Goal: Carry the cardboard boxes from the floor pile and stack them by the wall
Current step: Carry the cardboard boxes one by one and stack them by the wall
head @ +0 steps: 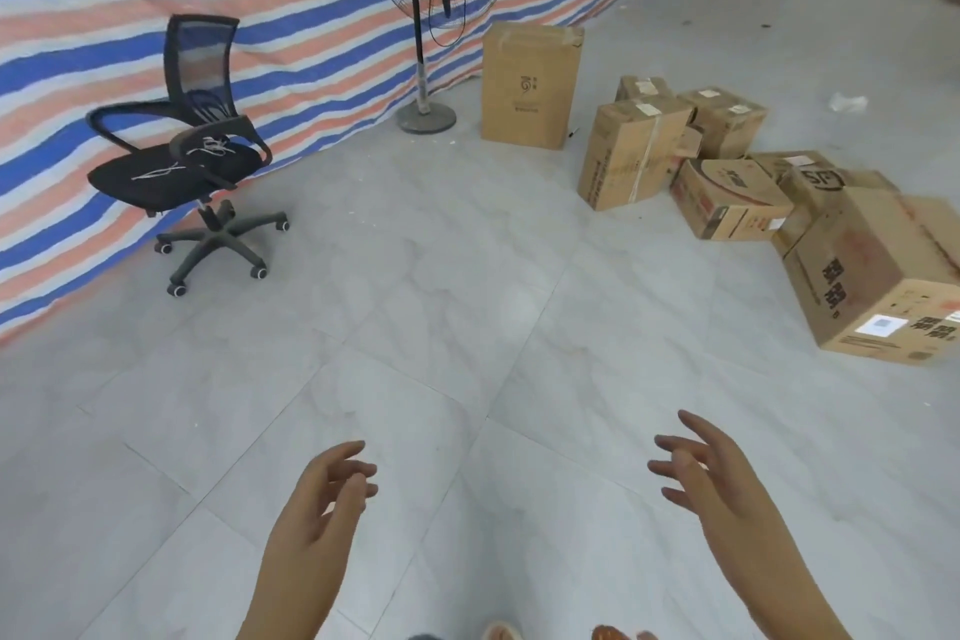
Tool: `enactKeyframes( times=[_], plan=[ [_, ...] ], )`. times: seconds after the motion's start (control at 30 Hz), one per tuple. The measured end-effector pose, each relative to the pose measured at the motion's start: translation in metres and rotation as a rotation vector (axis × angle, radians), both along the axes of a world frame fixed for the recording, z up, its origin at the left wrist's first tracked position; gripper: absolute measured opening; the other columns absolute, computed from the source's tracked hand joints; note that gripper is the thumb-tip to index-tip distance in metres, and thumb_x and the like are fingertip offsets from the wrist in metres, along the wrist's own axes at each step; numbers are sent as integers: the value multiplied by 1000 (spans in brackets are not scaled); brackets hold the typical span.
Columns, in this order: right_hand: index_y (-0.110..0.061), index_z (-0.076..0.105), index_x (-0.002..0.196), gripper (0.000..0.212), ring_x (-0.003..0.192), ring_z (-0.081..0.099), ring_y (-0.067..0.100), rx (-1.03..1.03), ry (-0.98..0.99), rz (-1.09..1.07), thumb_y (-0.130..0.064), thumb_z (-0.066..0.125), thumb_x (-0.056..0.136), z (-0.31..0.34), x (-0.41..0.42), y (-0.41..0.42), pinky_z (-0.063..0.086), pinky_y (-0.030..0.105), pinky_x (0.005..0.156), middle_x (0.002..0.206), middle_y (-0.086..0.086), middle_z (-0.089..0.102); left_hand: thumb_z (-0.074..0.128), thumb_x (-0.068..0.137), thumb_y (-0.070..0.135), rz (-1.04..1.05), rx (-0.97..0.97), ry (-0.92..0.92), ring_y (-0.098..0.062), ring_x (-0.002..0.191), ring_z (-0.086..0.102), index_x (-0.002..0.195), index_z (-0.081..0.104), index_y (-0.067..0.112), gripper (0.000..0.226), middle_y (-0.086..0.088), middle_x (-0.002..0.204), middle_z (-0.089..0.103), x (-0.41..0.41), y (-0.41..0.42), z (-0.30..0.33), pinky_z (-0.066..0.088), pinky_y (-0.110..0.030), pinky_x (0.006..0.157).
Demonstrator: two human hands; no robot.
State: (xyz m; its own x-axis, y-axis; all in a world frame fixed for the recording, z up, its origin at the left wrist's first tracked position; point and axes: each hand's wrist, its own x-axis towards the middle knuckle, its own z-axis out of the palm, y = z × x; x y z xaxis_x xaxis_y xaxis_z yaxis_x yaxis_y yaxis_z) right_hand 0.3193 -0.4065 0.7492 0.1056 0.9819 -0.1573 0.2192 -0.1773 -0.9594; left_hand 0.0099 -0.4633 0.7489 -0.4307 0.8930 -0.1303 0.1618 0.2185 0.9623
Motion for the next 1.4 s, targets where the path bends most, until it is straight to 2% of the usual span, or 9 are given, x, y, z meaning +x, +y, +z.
enactKeyframes(
  times=[0.13, 0.33, 0.5, 0.57, 0.83, 0.97, 1.1, 1.23, 1.4],
  plan=[
    [-42, 51, 121, 33, 95, 68, 5, -22, -8, 4, -22, 51, 95, -3, -7, 62, 50, 36, 88, 107, -17, 68, 45, 95, -3, -15, 1, -18, -10, 80, 67, 105, 63, 20, 31, -2, 89, 69, -8, 71, 2, 55, -24, 75],
    [-35, 52, 123, 33, 93, 68, 5, -73, 17, -85, -18, 51, 96, -27, -18, 166, 51, 36, 87, 109, -9, 67, 45, 95, -4, -44, -42, -17, -8, 77, 66, 103, 63, 20, 31, -5, 91, 68, -23, 195, -20, 55, -18, 72],
    [-31, 52, 125, 31, 91, 69, 5, -71, 59, -177, -18, 49, 97, -31, -34, 288, 53, 31, 78, 109, -6, 67, 45, 95, -1, -118, -27, 11, -8, 81, 66, 104, 62, 25, 31, -3, 92, 67, -43, 335, -19, 55, -26, 76],
    [-32, 53, 123, 31, 92, 69, 7, -52, 57, -203, -17, 49, 96, -21, -43, 339, 58, 30, 75, 109, -5, 68, 45, 96, 0, -134, -4, 16, -8, 81, 67, 104, 62, 26, 32, -3, 92, 68, -50, 396, -6, 55, -24, 76],
    [-33, 53, 123, 31, 90, 69, 6, -69, 26, -308, -18, 50, 96, -18, -44, 484, 53, 36, 83, 108, -6, 68, 45, 97, 6, -318, -9, 25, -7, 85, 66, 108, 61, 28, 29, 10, 93, 67, -44, 593, 15, 48, -28, 82],
    [-28, 53, 125, 31, 91, 70, 10, -127, 14, -353, -15, 50, 96, -36, -23, 553, 57, 26, 77, 107, -3, 68, 44, 97, 5, -356, -42, 18, -6, 83, 66, 108, 61, 26, 29, 10, 93, 67, -24, 674, 2, 53, -21, 79],
    [-26, 52, 126, 31, 95, 68, 17, -124, 24, -362, -16, 50, 96, -40, 4, 653, 54, 36, 82, 108, -1, 67, 45, 97, 6, -317, -51, 11, -6, 82, 66, 107, 61, 26, 27, 8, 92, 68, -1, 761, -11, 52, -26, 78],
    [-27, 52, 125, 30, 91, 69, 10, -92, -15, -325, -17, 49, 96, -26, 38, 762, 52, 33, 81, 108, -4, 67, 46, 96, 3, -248, -48, 8, -16, 85, 67, 102, 62, 27, 30, 0, 89, 69, 26, 856, -13, 55, -31, 76],
    [-29, 51, 125, 29, 92, 68, 7, -99, -64, -255, -22, 47, 98, -10, 73, 884, 52, 32, 83, 110, -7, 66, 48, 96, 12, -290, -32, 74, -4, 88, 66, 105, 59, 35, 27, 15, 95, 68, 56, 968, -11, 49, -30, 80]
  ],
)
